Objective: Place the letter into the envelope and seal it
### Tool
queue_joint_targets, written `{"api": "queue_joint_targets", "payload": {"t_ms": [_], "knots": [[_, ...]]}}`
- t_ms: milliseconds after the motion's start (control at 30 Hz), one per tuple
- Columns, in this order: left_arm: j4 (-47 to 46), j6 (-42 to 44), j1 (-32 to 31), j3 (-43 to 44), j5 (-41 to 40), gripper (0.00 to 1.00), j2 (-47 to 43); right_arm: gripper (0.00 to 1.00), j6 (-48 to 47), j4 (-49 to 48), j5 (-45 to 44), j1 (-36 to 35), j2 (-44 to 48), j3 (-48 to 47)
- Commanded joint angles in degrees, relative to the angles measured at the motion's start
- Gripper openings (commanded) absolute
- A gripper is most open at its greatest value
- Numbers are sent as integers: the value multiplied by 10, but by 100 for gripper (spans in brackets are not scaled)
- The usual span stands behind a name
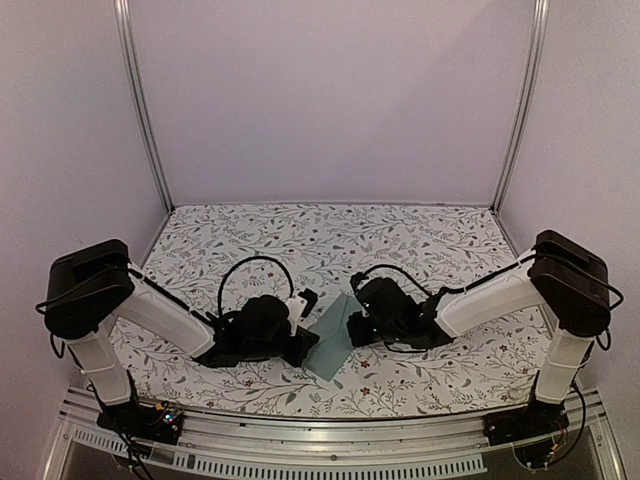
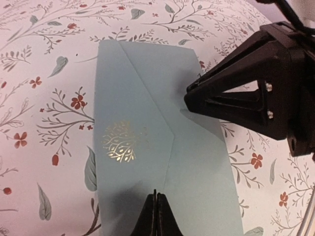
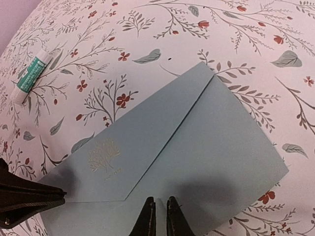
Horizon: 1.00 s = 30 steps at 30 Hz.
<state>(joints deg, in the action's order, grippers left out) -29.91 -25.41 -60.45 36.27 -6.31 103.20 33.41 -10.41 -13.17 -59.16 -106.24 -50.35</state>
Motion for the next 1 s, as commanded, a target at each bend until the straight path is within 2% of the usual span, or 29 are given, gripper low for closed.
{"api": "queue_joint_targets", "payload": {"t_ms": [0, 100, 200, 333, 500, 700, 733, 967], "knots": [[10, 18, 7, -19, -23, 0, -53, 12, -14, 22, -24, 4, 48, 10], [14, 26, 7, -33, -41, 0, -89, 19, -17, 24, -25, 4, 75, 18], [27, 33, 7, -41, -63, 1, -117, 35, -21, 27, -30, 4, 101, 28], [46, 37, 8, -55, -91, 3, -158, 44, -28, 43, -51, 4, 137, 36], [83, 39, 8, -79, -136, 13, -223, 60, -35, 70, -79, 5, 178, 46], [117, 39, 18, -123, -177, 26, -332, 95, -43, 76, -107, 14, 238, 76], [122, 38, 23, -132, -181, 29, -347, 98, -45, 76, -110, 17, 253, 81], [140, 17, 44, -168, -197, 46, -425, 99, -66, 84, -128, 46, 322, 117]]}}
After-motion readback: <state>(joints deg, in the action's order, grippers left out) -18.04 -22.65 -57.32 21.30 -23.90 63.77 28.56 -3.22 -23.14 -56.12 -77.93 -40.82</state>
